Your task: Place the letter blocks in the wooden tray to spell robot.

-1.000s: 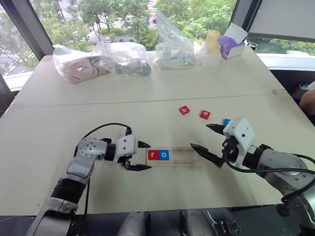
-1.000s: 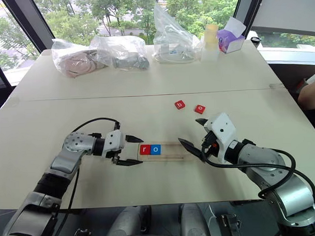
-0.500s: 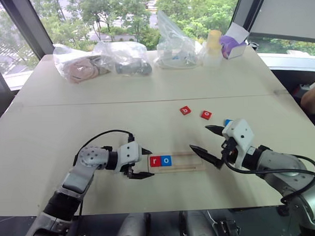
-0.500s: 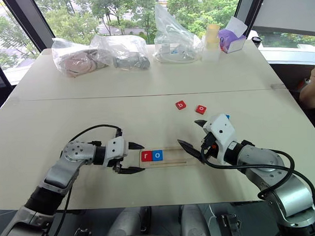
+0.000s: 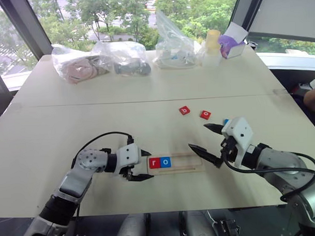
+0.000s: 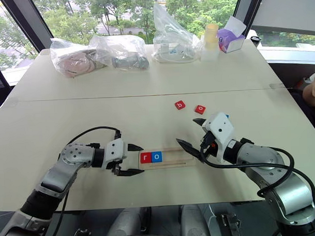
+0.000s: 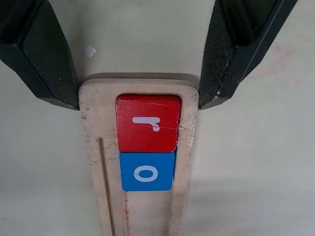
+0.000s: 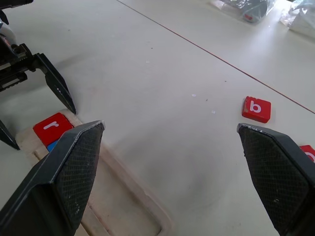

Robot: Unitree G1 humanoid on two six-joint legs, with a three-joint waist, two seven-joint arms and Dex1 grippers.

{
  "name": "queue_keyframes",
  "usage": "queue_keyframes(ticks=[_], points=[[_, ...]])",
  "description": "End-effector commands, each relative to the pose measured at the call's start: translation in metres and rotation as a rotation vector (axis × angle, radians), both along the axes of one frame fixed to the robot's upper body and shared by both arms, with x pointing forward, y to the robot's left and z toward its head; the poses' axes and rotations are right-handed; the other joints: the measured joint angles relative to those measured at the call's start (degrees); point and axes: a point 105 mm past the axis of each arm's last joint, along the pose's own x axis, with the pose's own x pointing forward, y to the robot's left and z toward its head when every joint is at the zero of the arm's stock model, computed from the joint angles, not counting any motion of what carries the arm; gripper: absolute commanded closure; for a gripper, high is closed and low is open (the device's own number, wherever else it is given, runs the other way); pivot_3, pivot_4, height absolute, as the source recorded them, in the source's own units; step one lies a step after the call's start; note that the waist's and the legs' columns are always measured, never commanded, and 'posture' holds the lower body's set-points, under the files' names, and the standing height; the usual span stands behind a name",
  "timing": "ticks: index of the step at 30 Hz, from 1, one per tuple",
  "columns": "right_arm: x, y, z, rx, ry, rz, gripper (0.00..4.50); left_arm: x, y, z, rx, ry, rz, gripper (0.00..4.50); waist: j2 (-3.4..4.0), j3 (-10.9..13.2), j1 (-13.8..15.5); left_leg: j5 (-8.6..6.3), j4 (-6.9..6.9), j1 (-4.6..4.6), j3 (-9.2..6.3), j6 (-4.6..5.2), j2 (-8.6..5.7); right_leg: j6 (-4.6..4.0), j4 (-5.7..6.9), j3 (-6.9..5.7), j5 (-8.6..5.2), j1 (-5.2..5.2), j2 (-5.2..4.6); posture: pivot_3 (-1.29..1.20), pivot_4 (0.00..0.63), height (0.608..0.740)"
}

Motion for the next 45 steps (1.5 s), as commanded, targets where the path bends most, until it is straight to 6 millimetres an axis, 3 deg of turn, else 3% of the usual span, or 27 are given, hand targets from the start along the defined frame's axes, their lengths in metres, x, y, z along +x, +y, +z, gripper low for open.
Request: queue_keyframes(ticks=[1, 3, 12, 21, 24, 28, 35, 45], points=[[-0.001, 0.004, 0.009, -0.006, -0.043, 0.024, 0.00, -0.013, 0.001, -0.014, 0.050, 0.081, -0.027, 0.89, 0.00, 0.0, 0.0, 0.00, 0.00, 0.00, 0.00, 0.00, 0.00, -0.01, 0.00, 0.00, -0.01, 0.00, 0.00, 0.00, 0.150, 0.740], [-0.001, 0.004, 0.009, -0.005, -0.044, 0.024, 0.00, -0.015, 0.002, -0.014, 0.056, 0.098, -0.028, 0.03, 0.00, 0.0, 0.0, 0.00, 0.00, 0.00, 0.00, 0.00, 0.00, -0.01, 0.00, 0.00, -0.01, 0.00, 0.00, 0.00, 0.150, 0.740], [0.000, 0.005, 0.009, -0.004, -0.043, 0.027, 0.00, -0.011, 0.019, -0.011, 0.074, 0.101, 0.048, 0.03, 0.01, 0.0, -0.2, 0.00, -0.02, 0.00, 0.01, 0.00, 0.02, -0.02, 0.00, 0.01, -0.01, -0.02, 0.00, 0.00, 0.150, 0.740], [0.010, 0.012, 0.010, 0.028, -0.045, 0.045, 0.00, -0.008, 0.069, -0.014, 0.153, 0.107, 0.169, 0.03, 0.06, 0.0, -0.9, 0.00, -0.08, 0.02, 0.01, 0.00, 0.07, -0.15, 0.02, 0.02, -0.06, -0.08, 0.03, 0.00, 0.150, 0.740], [0.026, 0.017, 0.011, 0.035, -0.056, 0.014, 0.00, -0.009, 0.079, -0.013, 0.142, 0.117, 0.197, 0.03, 0.10, 0.0, -1.6, 0.00, -0.12, 0.05, 0.01, 0.00, 0.08, -0.21, 0.02, 0.04, -0.03, -0.08, 0.02, 0.00, 0.150, 0.740], [0.048, 0.021, 0.011, 0.024, -0.067, -0.029, 0.00, 0.000, 0.077, 0.002, 0.030, 0.112, 0.231, 0.03, 0.15, 0.1, -1.5, 0.00, -0.17, 0.06, -0.01, 0.00, 0.08, -0.27, 0.03, 0.05, 0.00, -0.13, 0.05, 0.00, 0.150, 0.740], [0.098, 0.042, 0.001, 0.049, 0.022, -0.133, 0.00, 0.019, 0.076, 0.056, -0.221, 0.084, 0.270, 0.03, 0.14, 0.2, -1.5, 0.04, -0.17, -0.05, 0.01, -0.04, 0.06, -0.09, 0.05, 0.05, 0.11, -0.30, 0.10, 0.00, 0.150, 0.740], [0.147, 0.054, -0.009, 0.044, 0.074, -0.297, 0.00, 0.012, 0.071, 0.084, -0.346, 0.094, 0.268, 0.03, 0.15, 0.2, -1.6, 0.19, -0.77, -0.07, 0.04, -0.31, -0.02, -0.08, 0.06, 0.12, 0.13, -0.61, 0.05, 0.00, 0.150, 0.740]])
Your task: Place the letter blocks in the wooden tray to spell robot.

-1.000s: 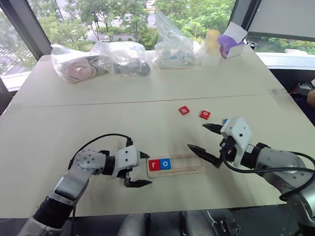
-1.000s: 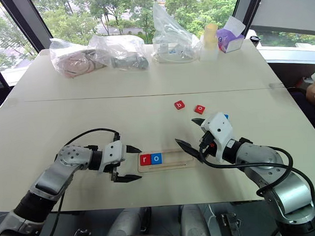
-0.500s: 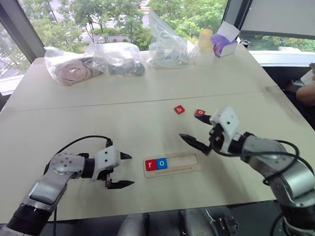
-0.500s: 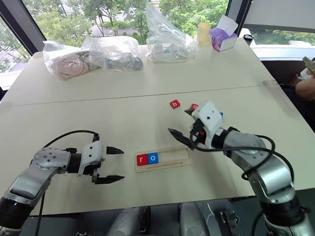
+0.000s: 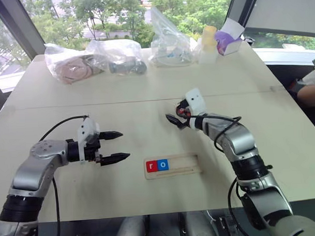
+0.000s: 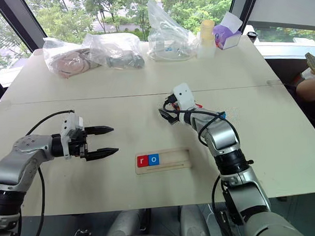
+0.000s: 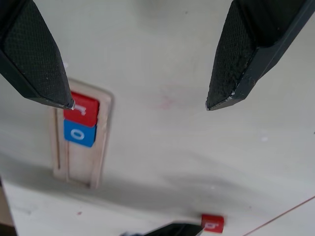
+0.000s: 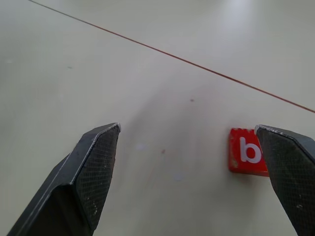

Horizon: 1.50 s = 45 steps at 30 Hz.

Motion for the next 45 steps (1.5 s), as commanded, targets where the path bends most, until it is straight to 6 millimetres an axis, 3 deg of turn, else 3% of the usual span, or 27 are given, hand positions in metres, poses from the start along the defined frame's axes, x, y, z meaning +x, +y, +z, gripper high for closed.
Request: queue_keyframes(ticks=[1, 15, 18, 22, 23, 29, 31, 33, 36, 41, 45], points=[[0.015, 0.004, 0.015, 0.011, -0.069, -0.050, 0.00, -0.005, -0.005, 0.016, -0.044, -0.052, -0.002, 0.03, 0.01, 0.0, -0.3, 0.01, 0.00, 0.00, 0.01, -0.02, 0.00, 0.00, 0.01, 0.01, 0.00, -0.01, 0.01, 0.00, 0.150, 0.740], [0.031, 0.005, -0.007, 0.062, 0.077, -0.082, 0.00, -0.006, -0.011, 0.012, -0.045, -0.088, 0.058, 0.03, 0.02, 0.0, -0.3, 0.07, 0.04, 0.04, 0.04, -0.11, 0.05, -0.08, 0.16, 0.10, 0.05, -0.06, 0.23, 0.00, 0.150, 0.740], [0.034, 0.004, -0.007, 0.073, 0.094, -0.092, 0.92, -0.002, -0.011, 0.013, -0.053, -0.101, 0.077, 0.00, 0.02, 0.0, -0.3, 0.07, 0.04, 0.04, 0.04, -0.11, 0.05, -0.08, 0.17, 0.09, 0.06, -0.06, 0.24, 0.00, 0.150, 0.740], [0.034, 0.002, -0.008, 0.070, 0.111, -0.096, 3.03, 0.001, -0.011, 0.013, -0.055, -0.106, 0.087, 0.00, 0.02, 0.0, -0.3, 0.08, 0.03, 0.04, 0.06, -0.11, 0.05, -0.08, 0.18, 0.10, 0.06, -0.08, 0.25, 0.00, 0.150, 0.740], [0.034, 0.002, -0.008, 0.066, 0.109, -0.096, 3.37, 0.001, -0.012, 0.013, -0.056, -0.107, 0.089, 0.00, 0.02, 0.0, -0.3, 0.08, 0.03, 0.04, 0.06, -0.11, 0.05, -0.08, 0.19, 0.09, 0.06, -0.08, 0.25, 0.00, 0.150, 0.740], [0.028, -0.006, 0.002, 0.028, 0.065, -0.089, 3.35, 0.005, -0.015, 0.012, -0.062, -0.111, 0.092, 0.00, 0.02, 0.0, -0.3, 0.08, 0.05, 0.04, 0.06, -0.11, 0.05, -0.08, 0.20, 0.09, 0.06, -0.08, 0.25, 0.00, 0.150, 0.740], [0.020, -0.017, 0.014, -0.006, 0.016, -0.089, 3.35, 0.006, -0.017, 0.012, -0.061, -0.113, 0.090, 0.00, 0.03, 0.0, 0.0, 0.08, 0.04, 0.03, 0.07, -0.11, 0.05, -0.08, 0.20, 0.09, 0.05, -0.09, 0.25, 0.00, 0.150, 0.740], [-0.002, -0.039, 0.025, -0.029, 0.008, -0.107, 3.35, 0.006, -0.019, 0.011, -0.064, -0.110, 0.079, 0.00, 0.04, 0.0, 0.4, 0.08, 0.05, -0.01, 0.06, -0.11, 0.03, -0.07, 0.20, 0.09, 0.05, -0.10, 0.23, 0.00, 0.150, 0.740], [-0.031, -0.057, 0.033, -0.051, 0.022, -0.121, 3.35, 0.004, -0.021, 0.011, -0.069, -0.108, 0.061, 0.00, 0.05, 0.0, 0.3, 0.06, 0.10, -0.18, 0.00, -0.09, 0.00, -0.07, 0.11, 0.09, 0.05, -0.15, 0.19, 0.00, 0.150, 0.740], [-0.101, -0.097, 0.018, -0.061, 0.170, -0.280, 3.35, -0.002, -0.029, 0.014, -0.076, -0.110, -0.029, 0.00, 0.06, 0.0, 0.1, 0.06, 0.05, -0.13, 0.00, -0.09, 0.14, -0.08, 0.15, 0.11, 0.04, -0.16, 0.23, 0.00, 0.150, 0.740], [-0.123, -0.107, 0.005, -0.031, 0.209, -0.361, 3.35, -0.006, -0.033, 0.016, -0.058, -0.122, -0.096, 0.00, 0.06, 0.0, 0.0, 0.07, 0.11, -0.09, 0.12, -0.08, 0.13, -0.08, 0.16, 0.12, 0.04, -0.14, 0.26, 0.00, 0.150, 0.740]])
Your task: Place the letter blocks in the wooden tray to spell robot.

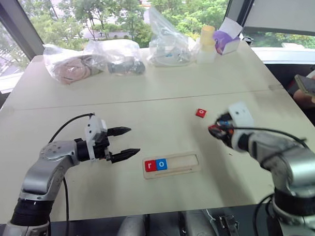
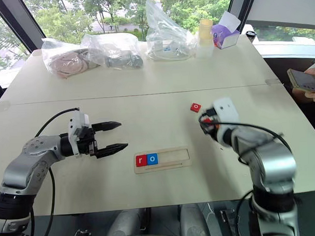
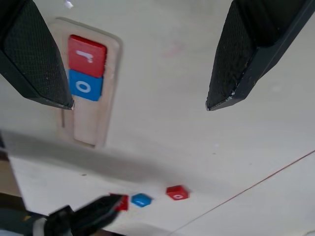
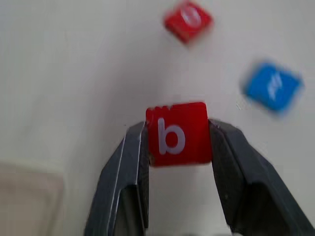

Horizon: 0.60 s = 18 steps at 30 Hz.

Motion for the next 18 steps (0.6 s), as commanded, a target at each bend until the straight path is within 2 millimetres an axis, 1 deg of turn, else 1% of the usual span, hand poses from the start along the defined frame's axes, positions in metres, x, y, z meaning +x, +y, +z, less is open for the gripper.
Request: queue_keyframes(ticks=[1, 5, 9, 14, 16, 18], points=[[-0.010, -0.005, 0.006, 0.016, -0.050, -0.058, 3.35, -0.004, -0.004, 0.011, 0.014, -0.054, -0.072, 0.00, 0.00, 0.0, 0.0, 0.00, 0.03, 0.04, 0.05, 0.00, 0.00, 0.00, -0.01, 0.02, 0.00, 0.04, 0.00, 0.00, 0.150, 0.740], [-0.019, -0.011, -0.004, 0.028, -0.026, -0.115, 3.35, 0.002, -0.007, 0.015, 0.021, -0.074, -0.086, 0.00, 0.00, 0.0, 0.2, 0.02, 0.10, 0.21, 0.03, 0.03, 0.01, -0.02, -0.02, -0.01, -0.01, 0.26, 0.02, 0.00, 0.150, 0.740], [-0.027, -0.011, -0.015, 0.036, 0.009, -0.139, 3.35, 0.006, -0.008, 0.017, 0.023, -0.083, -0.090, 0.00, 0.00, 0.0, 0.2, 0.03, 0.09, 0.21, 0.03, 0.04, -0.02, 0.01, -0.04, -0.01, 0.00, 0.28, 0.01, 0.00, 0.150, 0.740], [-0.030, -0.008, -0.025, 0.072, 0.034, -0.174, 3.35, 0.007, -0.007, 0.017, 0.027, -0.090, -0.087, 0.00, 0.00, 0.0, 0.0, 0.03, 0.02, 0.21, 0.01, 0.04, -0.01, 0.02, -0.03, -0.01, 0.00, 0.23, 0.02, 0.00, 0.150, 0.740], [-0.031, -0.008, -0.025, 0.062, 0.037, -0.170, 2.28, 0.007, -0.007, 0.016, 0.029, -0.091, -0.085, 0.00, 0.00, 0.0, 0.1, 0.03, 0.04, 0.21, 0.00, 0.04, 0.00, 0.02, -0.03, -0.01, 0.00, 0.24, 0.02, 0.00, 0.150, 0.740], [-0.031, -0.007, -0.020, 0.017, 0.033, -0.108, 1.33, 0.007, -0.007, 0.016, 0.032, -0.092, -0.088, 0.00, 0.02, 0.0, 0.1, 0.03, 0.07, 0.21, 0.00, 0.04, -0.01, 0.01, -0.03, -0.01, 0.00, 0.26, 0.02, 0.00, 0.150, 0.740]])
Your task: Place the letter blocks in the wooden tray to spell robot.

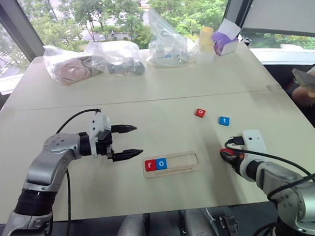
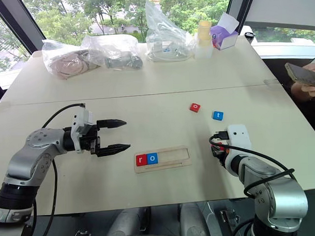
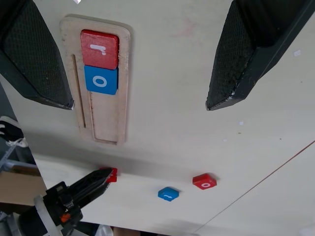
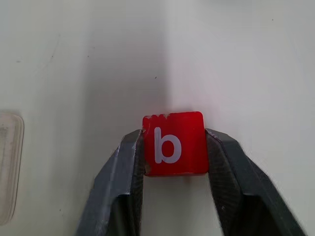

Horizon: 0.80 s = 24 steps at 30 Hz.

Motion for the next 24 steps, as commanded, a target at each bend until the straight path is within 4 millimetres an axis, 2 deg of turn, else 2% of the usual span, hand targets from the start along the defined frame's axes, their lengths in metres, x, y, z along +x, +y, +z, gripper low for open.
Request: queue_keyframes(ticks=[1, 2, 3, 4, 7, 9, 11, 15, 20, 24], points=[[-0.002, 0.003, 0.016, -0.068, -0.038, 0.097, 0.83, 0.001, -0.001, 0.008, 0.003, -0.043, -0.012, 0.00, 0.02, 0.0, 0.0, 0.00, 0.00, 0.00, 0.01, 0.00, -0.02, 0.00, -0.01, 0.00, 0.00, 0.00, -0.02, 0.00, 0.150, 0.740], [-0.001, 0.002, 0.027, -0.118, -0.048, 0.200, 0.23, 0.000, -0.001, 0.007, 0.006, -0.043, -0.019, 0.00, 0.03, 0.0, 0.0, 0.00, 0.01, 0.00, 0.01, 0.00, -0.02, 0.00, -0.02, -0.01, 0.00, 0.03, -0.02, 0.00, 0.150, 0.740], [0.000, 0.001, 0.037, -0.171, -0.049, 0.308, 0.11, 0.000, -0.001, 0.007, 0.009, -0.041, -0.025, 0.00, 0.17, 0.1, 0.0, 0.00, 0.03, -0.01, 0.00, 0.00, -0.02, 0.00, -0.04, -0.03, -0.01, 0.04, -0.02, 0.00, 0.150, 0.740], [0.000, 0.001, 0.043, -0.208, -0.041, 0.385, 0.11, 0.000, -0.001, 0.007, 0.010, -0.040, -0.030, 0.00, 0.32, 0.2, 0.0, 0.00, 0.05, -0.02, 0.04, 0.01, -0.05, 0.01, -0.06, -0.02, -0.01, 0.05, -0.05, 0.00, 0.150, 0.740], [-0.002, 0.007, 0.064, -0.247, -0.071, 0.684, 0.11, -0.001, -0.004, 0.008, 0.006, -0.040, -0.058, 0.00, 0.16, 0.3, 0.0, 0.02, 0.06, -0.01, 0.04, 0.11, -0.03, 0.05, -0.19, -0.14, -0.01, 0.19, -0.05, 0.00, 0.150, 0.740], [0.001, 0.006, 0.069, -0.243, -0.092, 0.845, 0.11, -0.002, -0.006, 0.008, -0.002, -0.031, -0.079, 0.00, 0.04, 0.3, -0.1, 0.01, 0.04, 0.02, 0.03, 0.11, 0.05, 0.07, -0.22, -0.21, -0.02, 0.25, 0.01, 0.00, 0.150, 0.740], [0.003, 0.002, 0.067, -0.253, -0.096, 0.946, 0.11, -0.003, -0.007, 0.008, -0.003, -0.027, -0.090, 0.00, 0.02, 0.3, 0.0, 0.01, 0.04, 0.03, 0.05, 0.12, 0.06, 0.08, -0.22, -0.22, -0.01, 0.26, 0.02, 0.00, 0.150, 0.740], [0.031, -0.013, 0.055, -0.264, -0.145, 1.109, 0.11, -0.009, -0.013, 0.009, 0.000, -0.034, -0.136, 0.00, -0.01, 0.4, -0.3, 0.01, 0.14, 0.03, 0.14, 0.12, 0.04, 0.13, -0.21, -0.15, 0.04, 0.27, -0.02, 0.00, 0.150, 0.740], [0.039, -0.019, 0.038, -0.302, -0.120, 1.191, 0.11, -0.023, -0.014, 0.008, 0.007, -0.026, -0.181, 0.00, 0.00, 0.4, 0.0, 0.01, 0.12, 0.02, 0.10, 0.11, 0.05, 0.13, -0.17, -0.10, 0.05, 0.22, -0.02, 0.00, 0.150, 0.740], [0.031, -0.023, 0.022, -0.303, -0.075, 1.241, 0.11, -0.029, -0.010, 0.010, 0.019, -0.028, -0.185, 0.00, 0.02, 0.4, 0.1, 0.01, 0.06, 0.00, 0.09, 0.10, 0.03, 0.12, -0.18, -0.06, 0.05, 0.17, -0.05, 0.00, 0.150, 0.740]])
